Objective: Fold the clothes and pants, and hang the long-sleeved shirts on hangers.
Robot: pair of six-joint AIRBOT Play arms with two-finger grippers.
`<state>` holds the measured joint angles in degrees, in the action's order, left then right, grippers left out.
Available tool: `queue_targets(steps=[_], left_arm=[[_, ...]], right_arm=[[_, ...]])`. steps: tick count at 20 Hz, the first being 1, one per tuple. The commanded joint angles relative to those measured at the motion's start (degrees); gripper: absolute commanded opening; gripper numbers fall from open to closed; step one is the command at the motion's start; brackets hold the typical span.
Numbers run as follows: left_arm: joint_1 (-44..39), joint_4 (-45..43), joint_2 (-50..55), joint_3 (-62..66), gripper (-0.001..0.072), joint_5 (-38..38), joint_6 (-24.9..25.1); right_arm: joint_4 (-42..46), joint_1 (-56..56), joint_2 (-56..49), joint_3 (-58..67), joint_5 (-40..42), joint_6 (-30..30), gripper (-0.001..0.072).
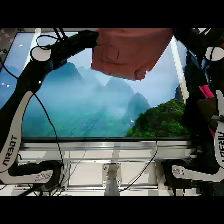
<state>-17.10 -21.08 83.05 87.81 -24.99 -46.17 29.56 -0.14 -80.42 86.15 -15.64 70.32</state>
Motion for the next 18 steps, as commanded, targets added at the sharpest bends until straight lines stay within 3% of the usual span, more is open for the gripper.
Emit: queue_targets(steps=[1,5,8,11,18], left_arm=[[0.0,0.2,3.2,5.0,0.0004,0.7,0.3],[1.0,-0.4,5.5,5.3,0.0005,-6.1,1.3],[3.0,-5.7,7.4,4.7,0.0002,-16.6,1.2],[2.9,-17.1,6.7,-0.5,0.0002,-17.1,-8.7],[-1.2,-19.1,-4.2,-19.6,0.0002,-15.9,-8.7]], right_arm=[[3.9,-2.4,-3.3,8.6,6.1,-1.0,0.0005],[6.5,-1.2,-3.9,10.1,0.9,-1.0,0.0006],[11.7,2.1,-3.9,10.0,-15.8,0.4,0.0003],[17.2,4.9,-2.9,7.0,-26.6,7.9,0.0001],[20.8,5.2,16.0,-20.2,-30.0,11.4,0.0001]])
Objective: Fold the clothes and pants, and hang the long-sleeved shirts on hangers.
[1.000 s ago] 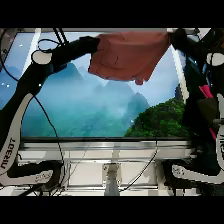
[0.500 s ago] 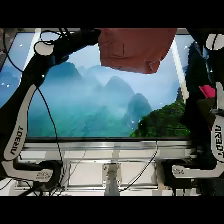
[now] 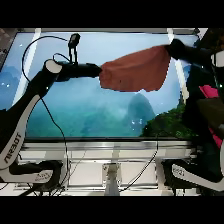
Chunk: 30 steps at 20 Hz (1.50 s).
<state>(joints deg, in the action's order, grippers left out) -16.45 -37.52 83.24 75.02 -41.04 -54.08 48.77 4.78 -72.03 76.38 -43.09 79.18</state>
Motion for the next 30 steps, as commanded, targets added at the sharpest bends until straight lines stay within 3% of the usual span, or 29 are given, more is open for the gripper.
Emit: queue_targets(steps=[1,5,14,18,23,30], left_arm=[[-3.0,-4.5,-6.6,-9.4,0.0001,0.7,-1.4],[-6.7,-7.1,-16.2,-22.1,0.0001,7.3,-7.6],[-14.4,-7.1,-31.4,-43.5,0.0001,11.3,-17.1],[-19.7,-7.3,-35.2,-47.1,0.0001,11.6,-19.5],[-22.0,-7.3,-35.6,-45.9,0.0001,16.1,-20.7],[-13.7,-7.2,-34.5,-41.0,0.0002,19.4,-22.3]], right_arm=[[1.7,0.2,10.8,-13.9,-2.8,2.9,0.0001],[5.4,0.2,22.3,-24.5,-9.4,8.5,0.0001],[13.0,0.2,40.1,-36.1,-30.6,20.1,0.0001],[14.5,0.2,43.3,-37.0,-38.1,21.8,0.0001],[14.6,0.2,38.8,-35.6,-31.0,21.5,0.0],[13.9,0.2,10.4,-15.2,-26.3,9.6,0.0001]])
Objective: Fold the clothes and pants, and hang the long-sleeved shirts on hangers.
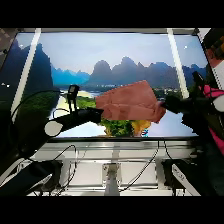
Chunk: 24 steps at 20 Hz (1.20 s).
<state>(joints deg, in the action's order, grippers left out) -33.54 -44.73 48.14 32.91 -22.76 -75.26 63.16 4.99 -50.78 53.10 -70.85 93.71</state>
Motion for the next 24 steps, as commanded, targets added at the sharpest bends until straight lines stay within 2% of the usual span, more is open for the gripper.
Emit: queue_targets(steps=[1,4,8,13,18,19,20,21,22,24], left_arm=[[4.6,0.2,1.4,1.1,0.0002,1.2,-1.0],[6.7,0.6,5.5,1.1,0.0002,1.6,-1.0],[6.6,4.1,12.3,1.1,0.0003,7.4,-1.0],[6.7,4.5,16.2,1.7,0.0003,17.3,-1.0],[6.6,4.5,18.4,4.6,0.0005,28.5,-1.0],[6.6,4.5,19.2,4.8,0.0062,30.6,-1.0],[6.6,4.5,20.0,4.8,0.0292,32.4,-1.1],[6.6,4.5,20.8,4.8,0.0587,33.7,-1.1],[6.6,4.5,21.3,4.8,0.0653,34.2,-2.1],[6.6,4.5,21.4,4.8,0.0654,34.2,-4.0]], right_arm=[[-0.9,0.0,-15.0,11.6,1.4,-6.3,0.0],[-1.1,0.0,-24.9,20.0,1.7,-7.6,0.0001],[-2.0,-2.0,-33.2,25.2,6.5,-8.9,0.0001],[-1.8,-8.9,-39.9,25.2,20.8,-9.1,0.0001],[-1.7,-9.9,-43.5,25.9,32.3,-5.5,0.0002],[-1.7,-10.2,-44.0,25.9,35.4,-5.6,0.0006],[-1.6,-10.5,-44.4,25.9,39.0,-5.6,0.0072],[-1.8,-10.8,-44.7,25.9,42.3,-5.6,0.0311],[-1.7,-10.8,-44.8,25.9,45.3,-5.7,0.053],[-1.4,-10.3,-44.6,25.9,47.4,-5.7,0.0552]])
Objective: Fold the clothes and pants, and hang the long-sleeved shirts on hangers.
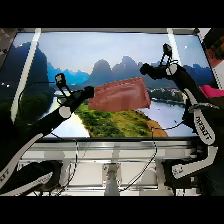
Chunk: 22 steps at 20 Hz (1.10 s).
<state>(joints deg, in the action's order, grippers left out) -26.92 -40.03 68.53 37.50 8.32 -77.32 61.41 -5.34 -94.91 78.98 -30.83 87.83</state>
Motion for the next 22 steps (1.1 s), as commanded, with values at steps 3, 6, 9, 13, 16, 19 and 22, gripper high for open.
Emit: queue_targets(steps=[3,6,9,13,16,19,22], left_arm=[[0.0,-0.2,-1.0,0.2,0.0653,3.1,-3.4],[0.0,-1.4,-5.7,0.2,0.0638,2.6,-3.3],[0.0,-5.2,-9.5,0.2,0.0636,-0.7,-3.3],[0.0,-5.2,-11.7,0.2,0.0633,-5.2,-3.3],[0.0,-5.2,-11.7,0.2,0.0613,-7.7,-3.3],[-0.2,-5.2,-11.7,0.2,0.0605,-10.3,-3.3],[-0.2,-5.2,-11.7,0.2,0.0592,-12.7,-3.3]], right_arm=[[0.3,2.8,0.0,0.1,1.2,0.3,0.0557],[-0.2,6.9,-0.5,0.9,-22.5,-1.0,0.0558],[-0.3,8.3,-1.4,1.0,-43.2,-10.6,0.0591],[0.5,8.1,-1.6,1.0,-49.2,-14.3,0.0695],[2.3,8.1,-2.3,1.0,-48.3,-14.0,0.0695],[1.3,8.2,-6.0,1.7,-50.4,-13.9,0.0689],[0.6,8.2,-9.6,4.3,-53.1,-14.0,0.0688]])
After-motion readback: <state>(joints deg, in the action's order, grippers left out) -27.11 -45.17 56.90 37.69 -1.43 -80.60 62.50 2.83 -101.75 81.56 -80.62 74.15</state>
